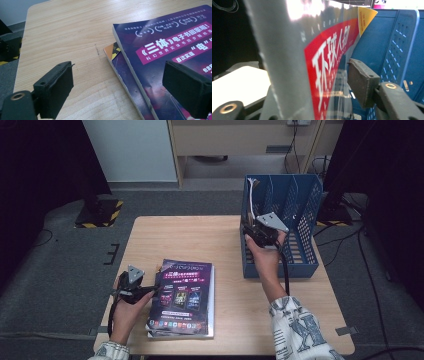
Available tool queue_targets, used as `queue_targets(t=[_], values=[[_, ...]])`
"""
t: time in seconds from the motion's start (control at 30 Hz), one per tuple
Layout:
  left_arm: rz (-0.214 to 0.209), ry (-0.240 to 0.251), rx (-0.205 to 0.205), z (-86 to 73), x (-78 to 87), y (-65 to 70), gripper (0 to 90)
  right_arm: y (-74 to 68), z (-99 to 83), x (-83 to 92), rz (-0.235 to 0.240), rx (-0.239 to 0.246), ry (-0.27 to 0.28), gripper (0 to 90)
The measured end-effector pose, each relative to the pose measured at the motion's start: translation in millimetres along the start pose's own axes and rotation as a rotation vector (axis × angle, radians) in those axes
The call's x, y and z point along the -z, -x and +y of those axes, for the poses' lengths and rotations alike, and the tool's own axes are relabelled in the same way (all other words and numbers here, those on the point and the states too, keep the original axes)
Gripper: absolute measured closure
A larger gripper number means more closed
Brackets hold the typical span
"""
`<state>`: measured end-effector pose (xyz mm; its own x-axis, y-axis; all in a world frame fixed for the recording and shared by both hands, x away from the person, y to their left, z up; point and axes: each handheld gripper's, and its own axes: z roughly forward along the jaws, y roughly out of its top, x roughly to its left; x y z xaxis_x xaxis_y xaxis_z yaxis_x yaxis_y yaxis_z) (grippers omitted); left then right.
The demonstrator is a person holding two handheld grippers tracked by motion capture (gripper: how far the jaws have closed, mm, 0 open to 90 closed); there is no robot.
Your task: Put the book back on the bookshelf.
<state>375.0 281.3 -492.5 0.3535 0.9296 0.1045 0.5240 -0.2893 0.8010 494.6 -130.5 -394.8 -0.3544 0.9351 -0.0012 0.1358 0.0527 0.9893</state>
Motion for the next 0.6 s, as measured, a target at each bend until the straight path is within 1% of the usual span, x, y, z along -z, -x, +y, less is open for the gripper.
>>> queue_targets(t=[0.2,0.3,0.47,0.6], values=[[-0.001,-0.002,-0.003,0.2,0.0,0.7,9.5,1.6,-2.1,2.9,0.007,-0.008,-0.007,43.6],[-0.001,-0.002,-0.004,0.3,-0.1,1.0,9.5,2.3,-1.4,4.4,0.011,-0.002,-0.012,41.4],[0.001,-0.002,-0.003,0.1,-0.2,0.7,9.5,2.4,-0.5,6.5,0.003,0.006,-0.011,34.1],[0.001,-0.002,-0.006,0.2,0.0,1.4,9.5,2.3,-1.6,9.9,0.013,0.003,-0.014,30.1]])
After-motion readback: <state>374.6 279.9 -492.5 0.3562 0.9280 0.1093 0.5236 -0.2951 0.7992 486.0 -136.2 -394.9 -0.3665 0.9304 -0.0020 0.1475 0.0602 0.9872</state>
